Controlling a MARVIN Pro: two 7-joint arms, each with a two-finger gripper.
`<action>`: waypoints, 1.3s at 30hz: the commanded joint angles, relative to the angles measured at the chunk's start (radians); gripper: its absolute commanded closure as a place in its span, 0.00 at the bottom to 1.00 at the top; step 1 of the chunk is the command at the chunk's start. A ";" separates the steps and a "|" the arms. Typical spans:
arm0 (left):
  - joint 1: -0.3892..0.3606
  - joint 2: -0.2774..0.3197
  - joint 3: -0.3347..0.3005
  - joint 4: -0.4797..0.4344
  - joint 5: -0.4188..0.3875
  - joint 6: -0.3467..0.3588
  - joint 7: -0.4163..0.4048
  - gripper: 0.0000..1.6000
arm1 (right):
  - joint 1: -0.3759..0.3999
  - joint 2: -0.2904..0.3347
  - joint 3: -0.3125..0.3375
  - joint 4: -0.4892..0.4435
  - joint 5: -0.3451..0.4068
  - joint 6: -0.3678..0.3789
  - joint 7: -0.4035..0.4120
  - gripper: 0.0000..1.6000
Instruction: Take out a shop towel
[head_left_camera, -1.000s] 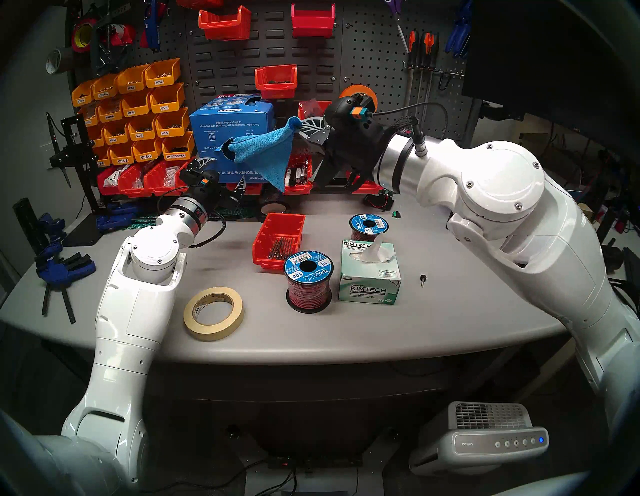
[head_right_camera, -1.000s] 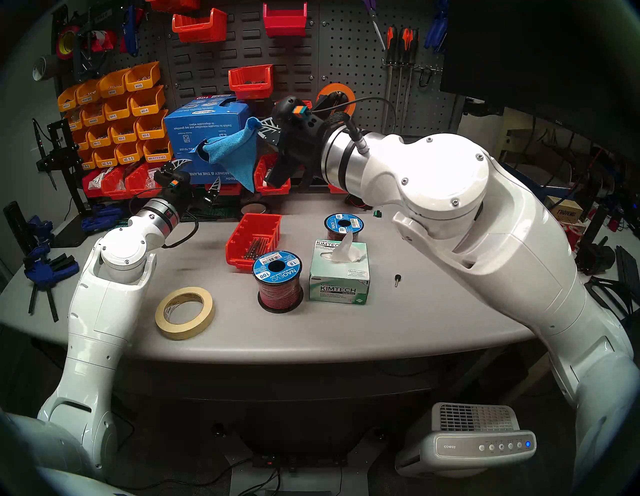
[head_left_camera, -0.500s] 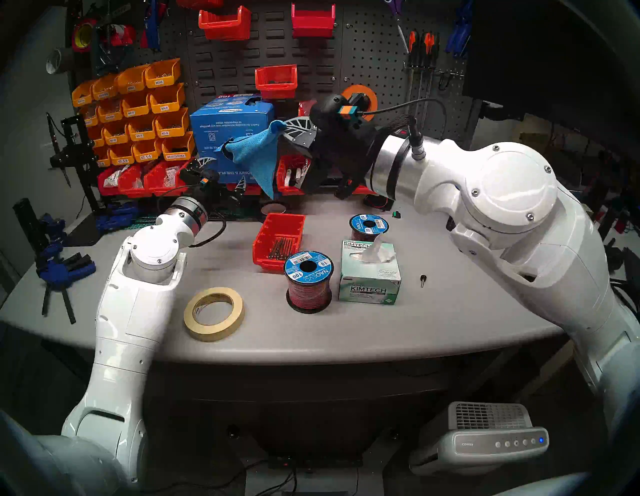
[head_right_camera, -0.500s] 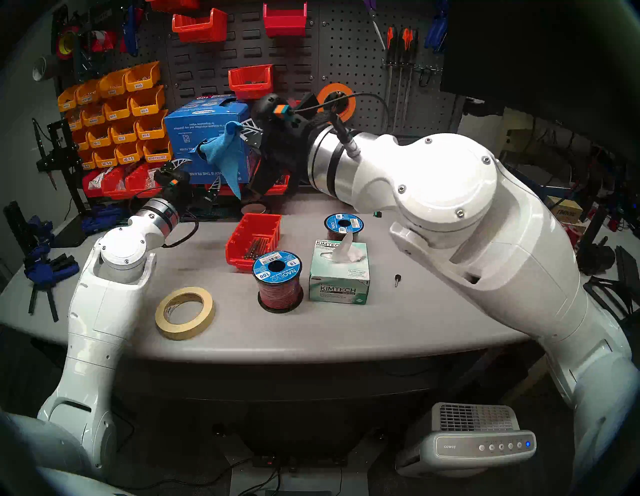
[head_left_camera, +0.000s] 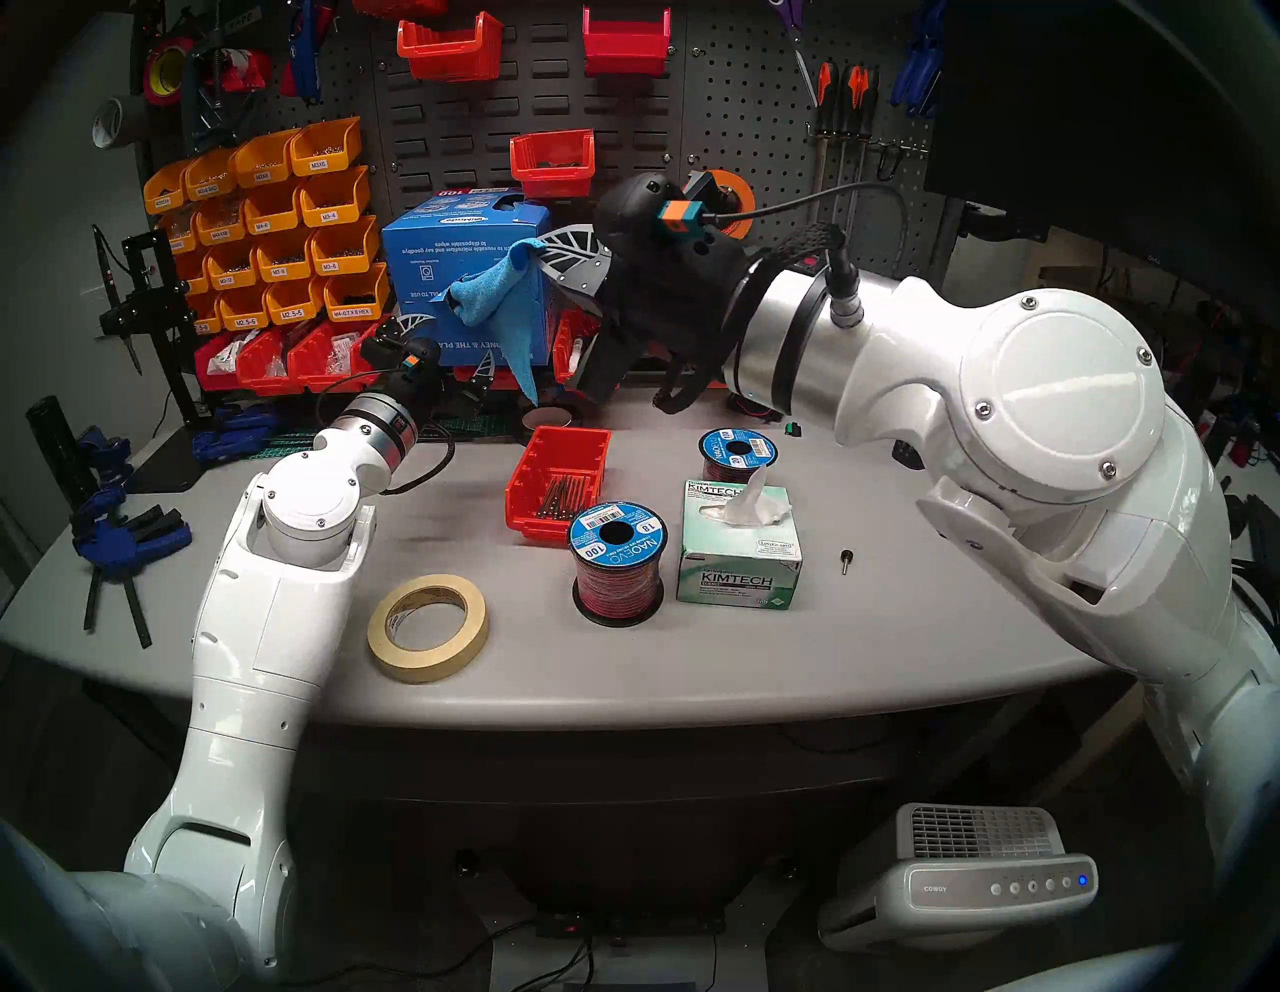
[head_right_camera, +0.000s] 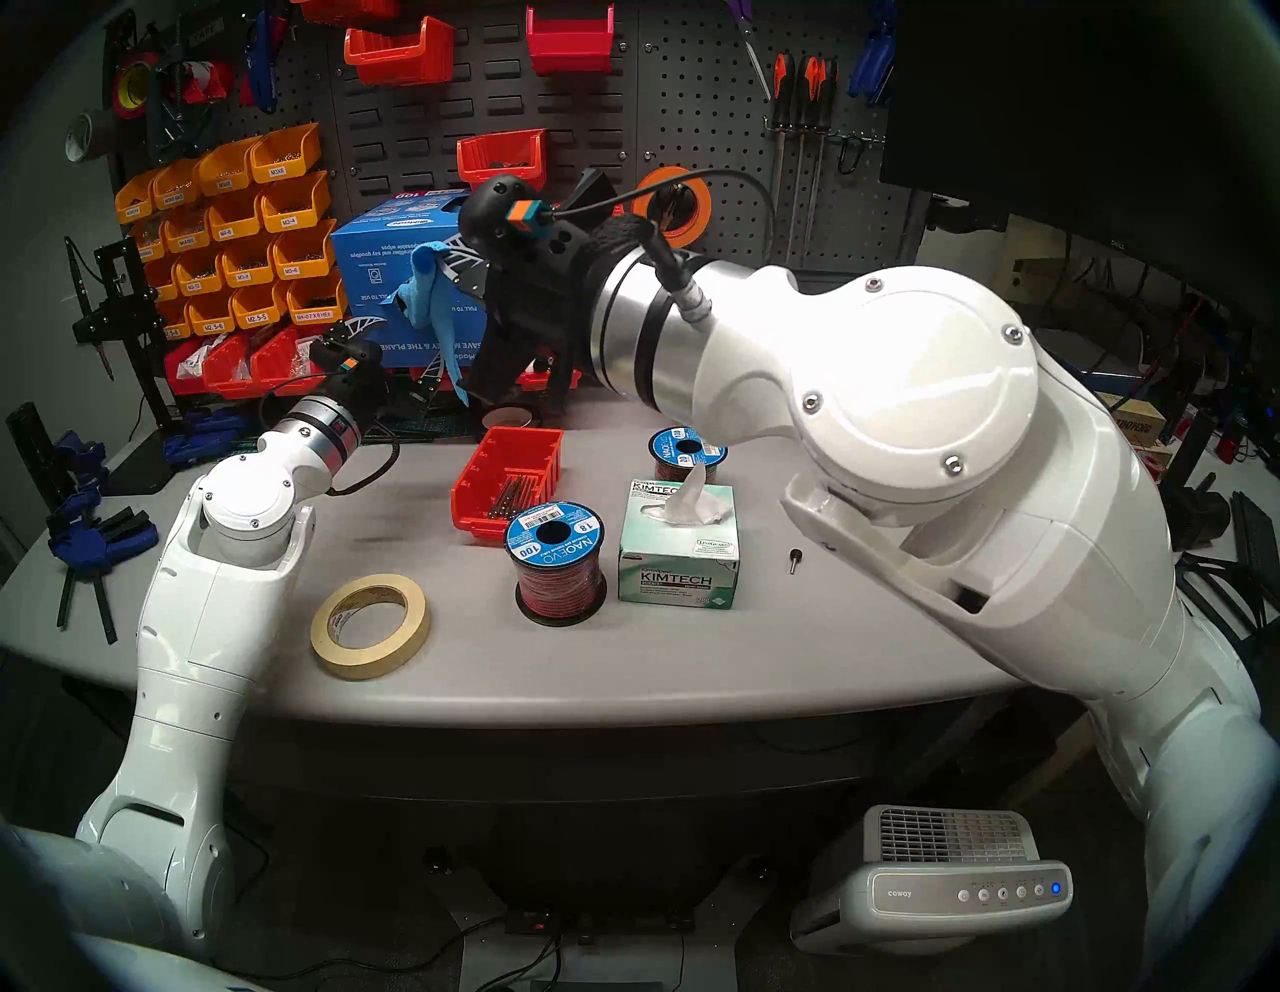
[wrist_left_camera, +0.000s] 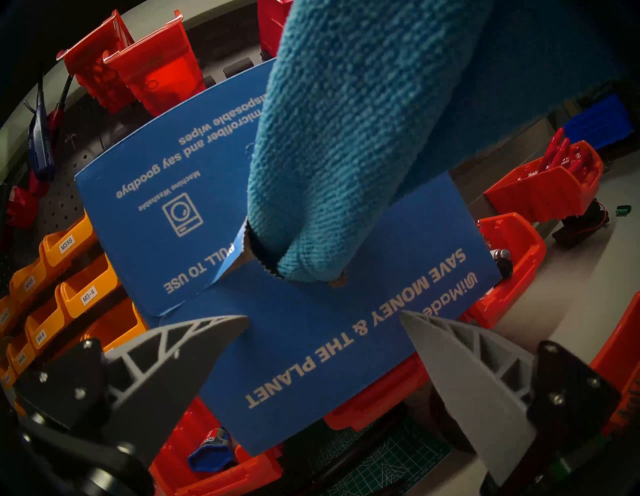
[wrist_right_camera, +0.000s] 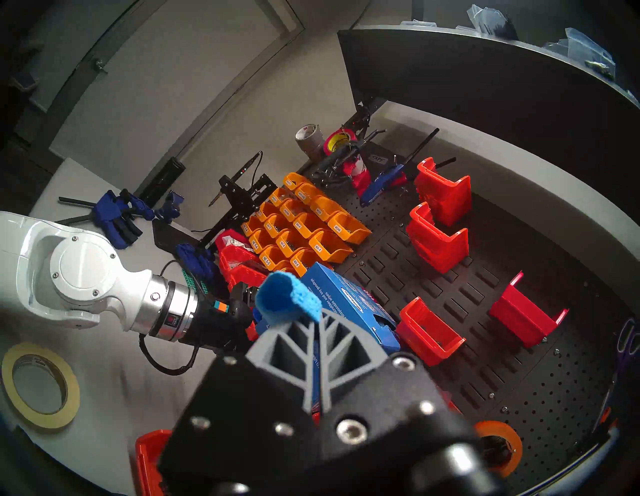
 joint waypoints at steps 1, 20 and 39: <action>-0.042 0.001 -0.002 -0.048 -0.004 -0.007 0.000 0.00 | 0.022 0.003 0.045 -0.037 -0.004 0.015 -0.026 1.00; -0.041 0.006 -0.011 -0.047 -0.009 -0.003 0.002 0.00 | 0.061 -0.012 0.084 -0.037 -0.008 0.058 -0.020 1.00; -0.014 -0.014 -0.015 -0.078 -0.048 -0.014 0.002 0.00 | 0.045 -0.004 0.113 -0.037 0.004 0.060 -0.016 1.00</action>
